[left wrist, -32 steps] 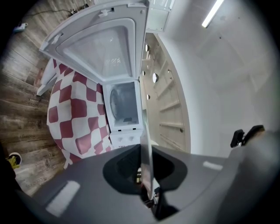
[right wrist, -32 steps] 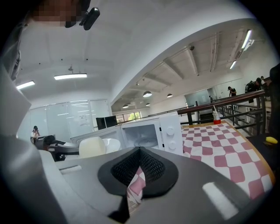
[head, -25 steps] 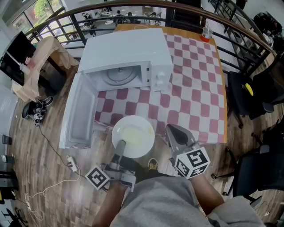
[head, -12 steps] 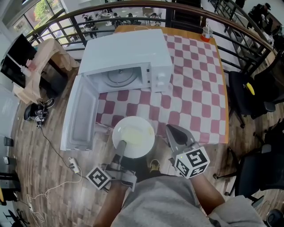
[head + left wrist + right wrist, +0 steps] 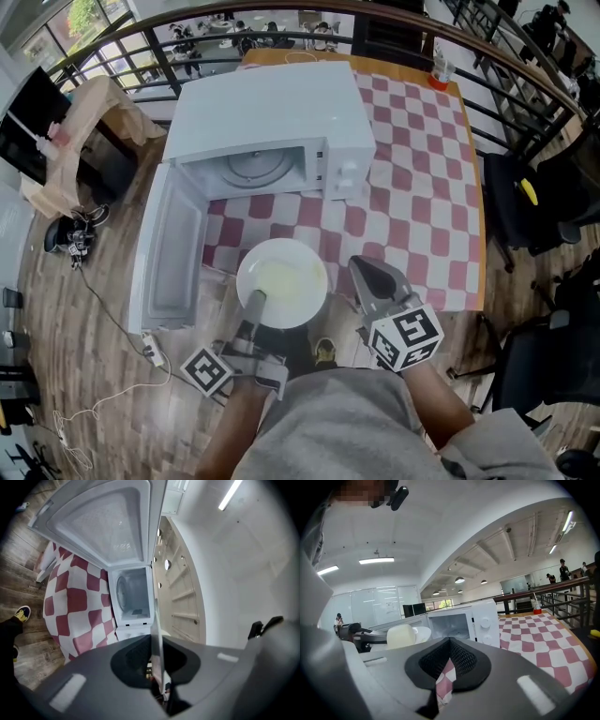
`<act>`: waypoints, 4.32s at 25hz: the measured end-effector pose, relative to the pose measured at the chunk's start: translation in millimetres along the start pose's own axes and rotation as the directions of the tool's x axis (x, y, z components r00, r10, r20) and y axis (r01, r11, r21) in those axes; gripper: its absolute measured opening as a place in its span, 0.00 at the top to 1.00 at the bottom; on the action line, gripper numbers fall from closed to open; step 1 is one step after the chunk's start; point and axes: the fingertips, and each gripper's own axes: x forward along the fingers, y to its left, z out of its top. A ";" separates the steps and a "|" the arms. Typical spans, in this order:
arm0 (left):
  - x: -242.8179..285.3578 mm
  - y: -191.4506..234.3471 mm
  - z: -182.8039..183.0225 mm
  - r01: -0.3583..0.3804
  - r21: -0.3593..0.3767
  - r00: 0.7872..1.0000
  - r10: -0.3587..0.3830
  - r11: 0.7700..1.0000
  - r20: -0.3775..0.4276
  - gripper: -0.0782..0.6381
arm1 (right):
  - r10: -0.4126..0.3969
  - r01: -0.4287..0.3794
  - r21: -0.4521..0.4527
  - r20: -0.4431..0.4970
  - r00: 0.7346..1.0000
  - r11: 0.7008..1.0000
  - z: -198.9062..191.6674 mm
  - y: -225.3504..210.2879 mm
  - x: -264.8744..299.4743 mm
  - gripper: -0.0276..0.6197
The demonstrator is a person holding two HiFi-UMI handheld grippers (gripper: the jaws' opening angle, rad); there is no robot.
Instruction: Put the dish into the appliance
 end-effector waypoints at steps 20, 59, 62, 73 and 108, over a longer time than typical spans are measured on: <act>101.1 28.9 84.9 -0.037 -0.030 0.999 0.037 0.999 -0.017 0.84 | 0.007 -0.007 -0.002 -0.054 0.999 1.000 25.0 -20.7 123.4 0.96; 172.2 80.4 158.2 -0.060 -0.076 0.997 0.056 0.995 -0.061 0.84 | -0.121 0.119 -0.042 -0.073 0.990 0.992 44.3 -22.8 220.5 0.96; 173.0 83.2 156.3 -0.065 -0.080 0.997 0.061 0.995 -0.055 0.84 | -0.126 0.124 -0.042 -0.075 0.989 0.991 42.3 -24.5 216.4 0.96; 192.0 115.7 167.4 -0.092 -0.065 0.996 0.091 0.994 -0.019 0.84 | -0.096 0.092 -0.052 -0.079 0.992 0.994 38.7 -25.3 229.3 0.96; 234.1 174.5 184.9 -0.304 0.084 0.953 0.303 0.949 0.030 0.82 | -0.093 0.084 -0.075 -0.133 0.987 0.994 29.0 -20.9 232.5 0.96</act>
